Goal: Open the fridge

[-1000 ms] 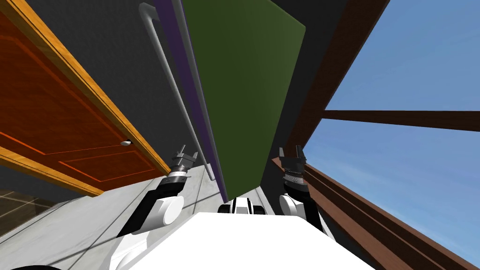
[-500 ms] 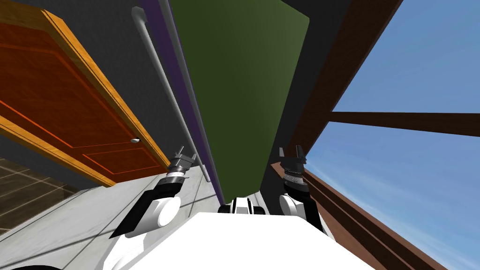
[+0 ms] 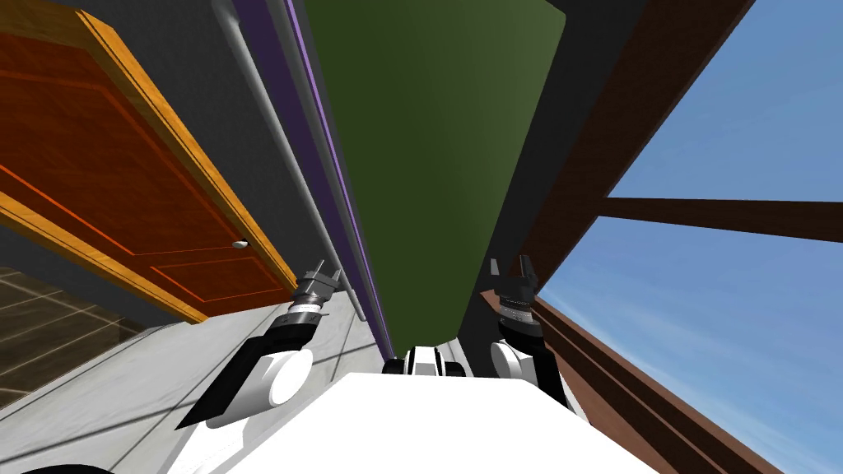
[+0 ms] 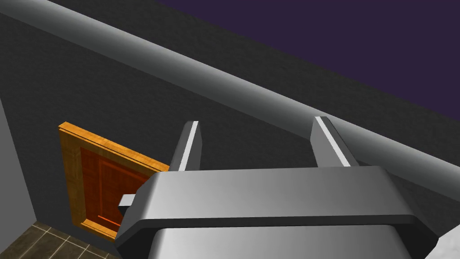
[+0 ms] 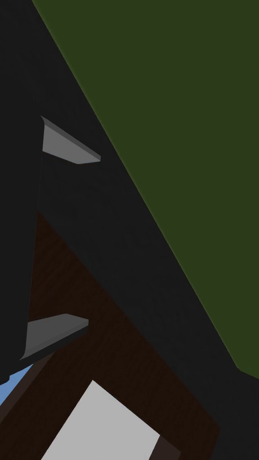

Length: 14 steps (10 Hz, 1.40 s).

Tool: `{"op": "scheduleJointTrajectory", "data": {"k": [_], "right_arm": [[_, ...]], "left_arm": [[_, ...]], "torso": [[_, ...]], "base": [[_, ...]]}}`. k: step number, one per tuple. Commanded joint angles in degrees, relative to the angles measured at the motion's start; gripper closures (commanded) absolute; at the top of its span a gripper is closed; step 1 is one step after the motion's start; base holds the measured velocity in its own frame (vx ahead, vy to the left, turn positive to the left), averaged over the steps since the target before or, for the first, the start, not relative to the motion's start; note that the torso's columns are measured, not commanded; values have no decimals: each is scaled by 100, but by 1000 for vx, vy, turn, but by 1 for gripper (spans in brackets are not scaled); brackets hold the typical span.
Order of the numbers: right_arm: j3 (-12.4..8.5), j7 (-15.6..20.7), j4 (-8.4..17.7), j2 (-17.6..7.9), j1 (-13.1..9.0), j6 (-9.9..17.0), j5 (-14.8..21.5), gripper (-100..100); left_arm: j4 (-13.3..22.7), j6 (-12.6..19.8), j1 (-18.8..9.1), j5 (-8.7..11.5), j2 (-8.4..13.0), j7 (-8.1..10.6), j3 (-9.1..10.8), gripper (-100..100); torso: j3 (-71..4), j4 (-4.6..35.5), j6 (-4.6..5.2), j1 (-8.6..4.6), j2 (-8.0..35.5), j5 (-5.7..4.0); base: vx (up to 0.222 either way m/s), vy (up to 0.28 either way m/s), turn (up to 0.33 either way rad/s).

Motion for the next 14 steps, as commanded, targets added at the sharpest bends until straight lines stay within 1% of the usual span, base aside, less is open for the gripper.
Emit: {"op": "scheduleJointTrajectory", "data": {"k": [1,2,3,4,5,7,8,10,11,12,13,14], "right_arm": [[0,0,0,0,0,0,0,0],[0,0,0,0,1,0,0,0],[-1,0,0,-2,1,0,0,0],[-2,0,0,-2,2,0,0,0],[-3,0,0,-3,1,0,0,0],[-4,0,0,-4,1,0,0,0],[-4,0,0,-4,1,0,0,0],[-3,0,0,-3,2,0,0,0],[-4,0,0,-4,1,0,-1,0],[-3,0,0,-3,2,0,0,0],[-3,0,0,-3,2,0,0,0],[-4,0,0,-4,2,0,0,0]], "left_arm": [[88,-86,-87,-20,25,-8,-37,100],[80,-103,-94,23,113,8,-92,100],[80,-103,-94,23,113,8,-92,100],[64,-99,-94,67,199,25,-143,100],[64,-99,-94,67,199,25,-143,100],[31,-91,-93,156,370,59,-244,100],[31,-91,-93,156,370,59,-244,100],[-2,-82,-92,245,541,93,-346,100],[-2,-82,-92,245,541,93,-346,100],[-18,-78,-92,290,627,110,-397,100],[-34,-74,-91,334,713,127,-447,100],[-34,-74,-91,334,713,127,-447,100]], "torso": [[16,-3,-31,1,19,7],[22,-6,-47,23,22,19],[23,-8,-48,78,24,35],[23,-8,-50,83,23,41],[13,-7,-38,85,15,35],[25,-6,-47,57,29,30],[23,-9,-45,48,23,30],[26,-8,-47,24,29,22],[30,-4,-39,32,35,24],[25,-7,-44,5,26,18],[24,-8,-47,20,26,19],[28,-8,-37,19,30,22]], "base": [[-35,-9,-20],[-5,129,-100],[12,182,-78],[-27,228,-72],[-62,244,-62],[-56,319,-122],[-33,290,8],[-51,322,-128],[-30,279,-79],[-25,295,-79],[-31,320,-130],[-17,266,-88]]}}
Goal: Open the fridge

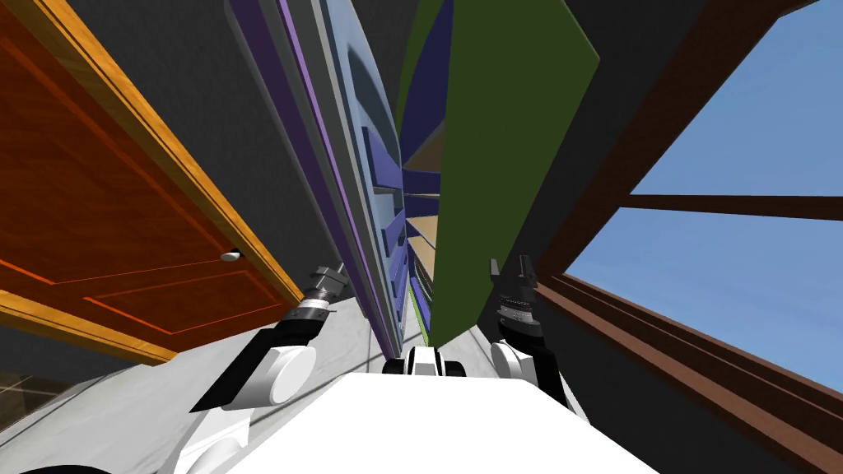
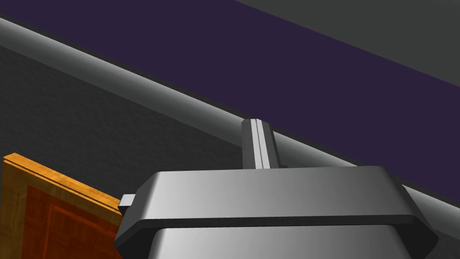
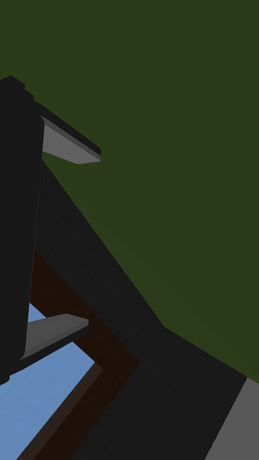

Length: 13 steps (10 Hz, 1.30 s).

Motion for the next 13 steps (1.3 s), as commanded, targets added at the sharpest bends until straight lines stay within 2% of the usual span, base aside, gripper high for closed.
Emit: {"op": "scheduleJointTrajectory", "data": {"k": [1,2,3,4,5,7,8,9,11,12,13], "right_arm": [[1,0,0,1,0,0,0,0],[1,0,0,1,0,0,0,0],[0,0,0,0,0,0,0,0],[0,0,0,1,1,0,0,0],[2,0,0,3,1,0,0,0],[2,0,0,2,0,0,0,0],[1,0,0,1,1,0,0,0],[3,0,0,3,1,0,0,0],[2,0,-1,3,2,-1,0,0],[3,0,-1,4,1,0,0,0],[4,0,0,4,-1,0,1,0]], "left_arm": [[-28,14,-7,80,148,36,-87,100],[-44,18,-6,125,233,53,-138,100],[-44,18,-6,125,233,53,-138,100],[-35,22,-16,119,222,51,-123,100],[-123,64,-4,191,338,84,-218,-100],[-224,116,10,274,475,119,-337,-100],[-212,7,-8,220,398,83,-243,-100],[-389,108,53,299,376,144,-160,-100],[-366,111,40,285,361,129,-143,-100],[-319,59,25,266,387,118,-193,100],[-338,84,38,277,379,126,-163,100]], "torso": [[2,-1,-5,-21,1,-5],[3,3,-7,-2,7,-4],[4,3,-9,25,6,6],[2,2,-15,0,3,1],[-1,0,-13,-48,-2,-13],[-14,-16,15,-9,-26,1],[-5,-37,37,-54,-24,4],[-7,-27,19,-80,-23,-11],[2,0,6,-41,2,-13],[7,2,12,-33,10,-10],[9,5,2,-23,16,-8]], "base": [[-30,299,-111],[-30,357,-213],[-26,269,-70],[-10,104,-2],[-17,147,-127],[-14,187,-163],[-7,97,-1],[44,61,118],[28,35,107],[-28,-12,-107],[-17,-12,-33]]}}
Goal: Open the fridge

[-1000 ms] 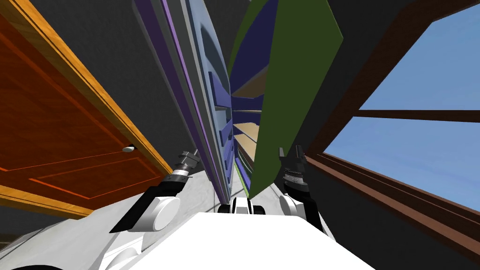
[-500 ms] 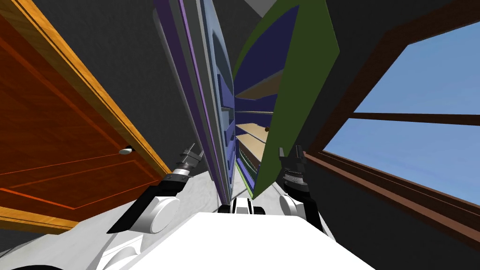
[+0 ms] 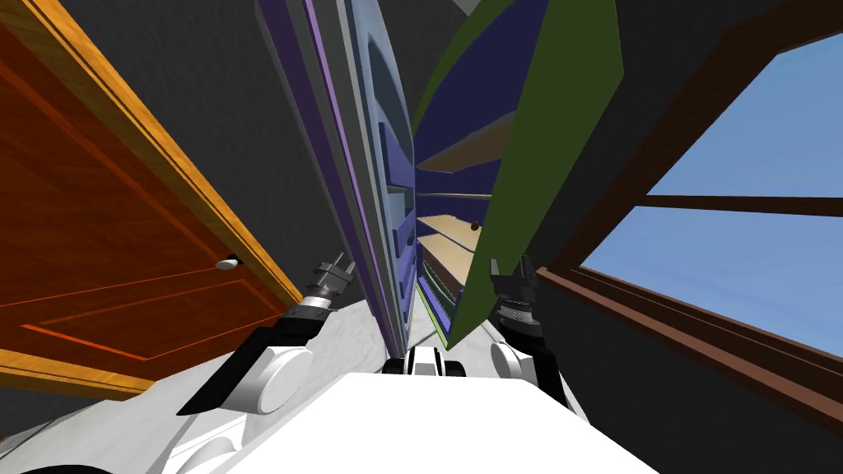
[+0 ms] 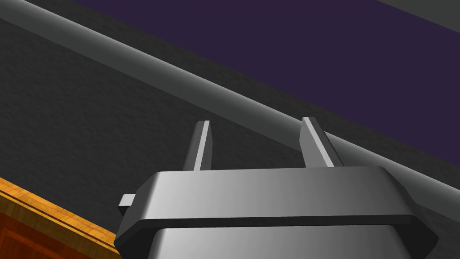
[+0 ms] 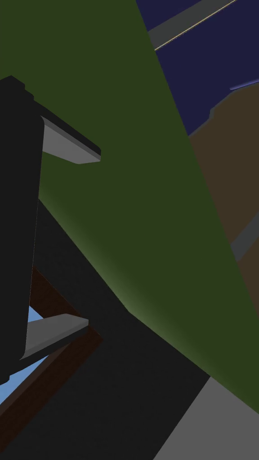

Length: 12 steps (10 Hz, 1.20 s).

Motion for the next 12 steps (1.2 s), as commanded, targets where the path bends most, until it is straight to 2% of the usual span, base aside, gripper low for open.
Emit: {"op": "scheduleJointTrajectory", "data": {"k": [1,2,3,10,11,12], "right_arm": [[0,0,0,0,1,0,0,0],[-2,0,0,-3,1,0,0,0],[-4,0,0,-4,2,0,-1,0],[-4,0,0,-4,2,0,0,0],[-4,0,0,-4,2,0,0,0],[-2,0,0,-2,2,0,0,0]], "left_arm": [[-4,-20,-23,50,105,16,-82,100],[-4,-20,-23,50,105,16,-82,100],[-8,-24,-33,75,156,24,-120,100],[-39,-59,-107,254,515,86,-387,100],[-31,-60,-118,230,466,78,-334,100],[43,-86,-163,235,561,63,-469,-100]], "torso": [[-3,-1,-13,25,-7,6],[-8,-3,-13,100,-13,26],[-6,-5,-11,97,-13,32],[7,-3,2,-13,4,-2],[7,-5,5,-11,4,-2],[3,-2,-9,-40,1,-8]], "base": [[-3,186,-100],[4,277,-107],[24,306,-66],[31,297,-118],[11,153,-42],[13,130,-156]]}}
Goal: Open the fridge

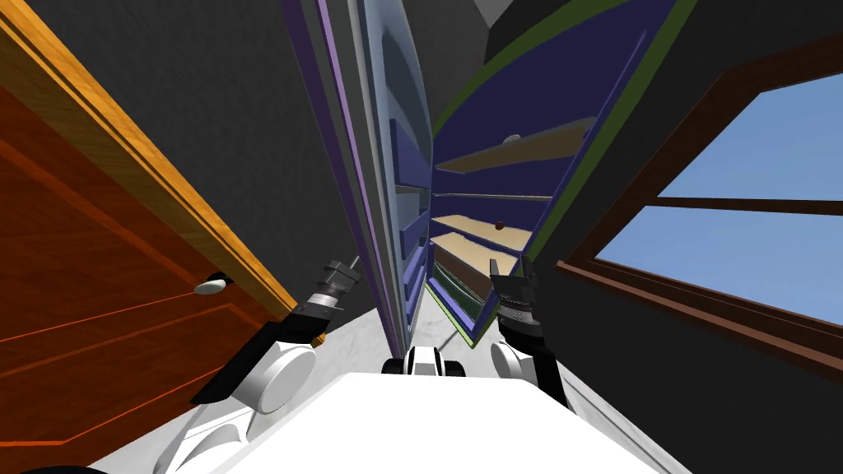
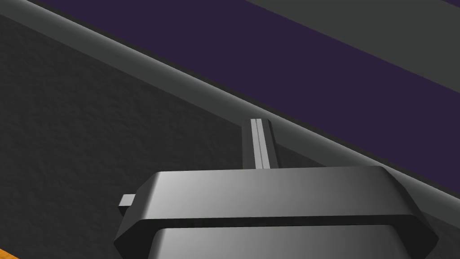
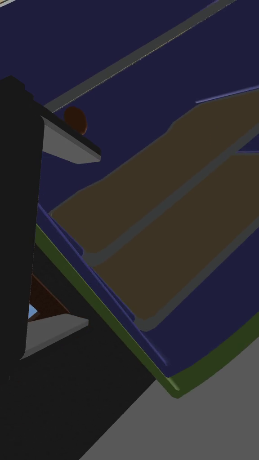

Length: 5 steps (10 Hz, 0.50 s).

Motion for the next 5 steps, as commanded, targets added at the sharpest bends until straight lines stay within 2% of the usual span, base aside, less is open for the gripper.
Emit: {"op": "scheduleJointTrajectory", "data": {"k": [1,5], "right_arm": [[0,0,0,0,-1,0,0,0],[1,0,0,1,0,0,0,0]], "left_arm": [[99,-34,-64,9,141,-23,-203,-100],[165,-62,-113,21,263,-41,-374,-100]], "torso": [[-11,-9,20,13,-17,1],[-13,-39,37,-22,-36,4]], "base": [[-20,166,-212],[1,112,-89]]}}
